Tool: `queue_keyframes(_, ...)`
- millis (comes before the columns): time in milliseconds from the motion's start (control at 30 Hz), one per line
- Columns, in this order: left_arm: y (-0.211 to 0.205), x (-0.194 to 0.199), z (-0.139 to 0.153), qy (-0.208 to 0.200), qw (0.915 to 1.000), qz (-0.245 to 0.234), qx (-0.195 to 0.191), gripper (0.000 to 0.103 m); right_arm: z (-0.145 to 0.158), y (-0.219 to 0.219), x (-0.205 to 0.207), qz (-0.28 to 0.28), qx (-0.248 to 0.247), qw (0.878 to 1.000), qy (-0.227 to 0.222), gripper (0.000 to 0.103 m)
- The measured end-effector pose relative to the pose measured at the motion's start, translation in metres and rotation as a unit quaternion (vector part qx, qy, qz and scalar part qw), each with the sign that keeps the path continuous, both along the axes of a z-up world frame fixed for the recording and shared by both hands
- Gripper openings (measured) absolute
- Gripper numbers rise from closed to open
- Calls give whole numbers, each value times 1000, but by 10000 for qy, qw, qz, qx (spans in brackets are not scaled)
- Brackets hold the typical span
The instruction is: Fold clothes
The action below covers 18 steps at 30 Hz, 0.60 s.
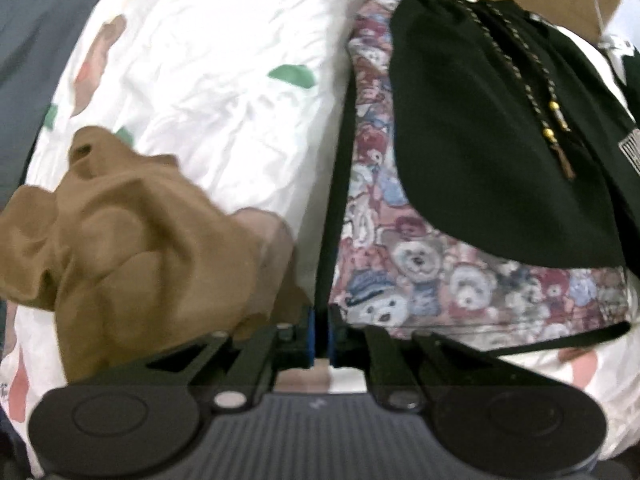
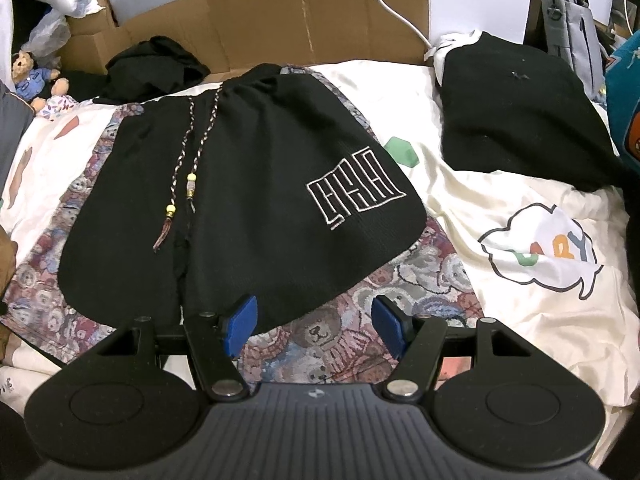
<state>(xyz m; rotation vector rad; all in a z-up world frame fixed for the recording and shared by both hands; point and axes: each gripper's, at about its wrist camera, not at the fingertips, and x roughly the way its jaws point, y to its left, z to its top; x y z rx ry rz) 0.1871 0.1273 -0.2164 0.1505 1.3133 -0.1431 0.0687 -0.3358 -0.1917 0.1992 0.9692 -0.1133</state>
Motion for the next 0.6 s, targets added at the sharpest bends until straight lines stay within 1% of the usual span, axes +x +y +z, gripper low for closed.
queue_keyframes(67,2,2,2,-7,10000,22,52,15,0,0,0,0,-15,10000,7,68)
queue_keyframes(133,3,1,3,-46,9999,54,109,17,1,-1,0,-3,-21,10000,11,68)
queue_keyframes(200,6,1,8,-125,9997,113,171,31,2,0,0,-8,-4,10000,1,68)
queue_keyframes(233,6,0,9,-147,9996,131,184,35,3,0,0,-2,5,10000,-3,68)
queue_keyframes(300,6,-1,12,-225,9994,144,212,48,3,2,1,28,20,10000,-3,68)
queue_keyframes(367,10,0,13,-275,9993,157,174,55,2,5,2,89,28,10000,17,68)
queue_keyframes(500,12,5,-4,-207,9996,176,86,57,0,9,3,162,114,9998,58,68)
queue_keyframes(600,11,6,-17,-117,9997,190,50,57,0,11,4,238,411,9989,60,68)
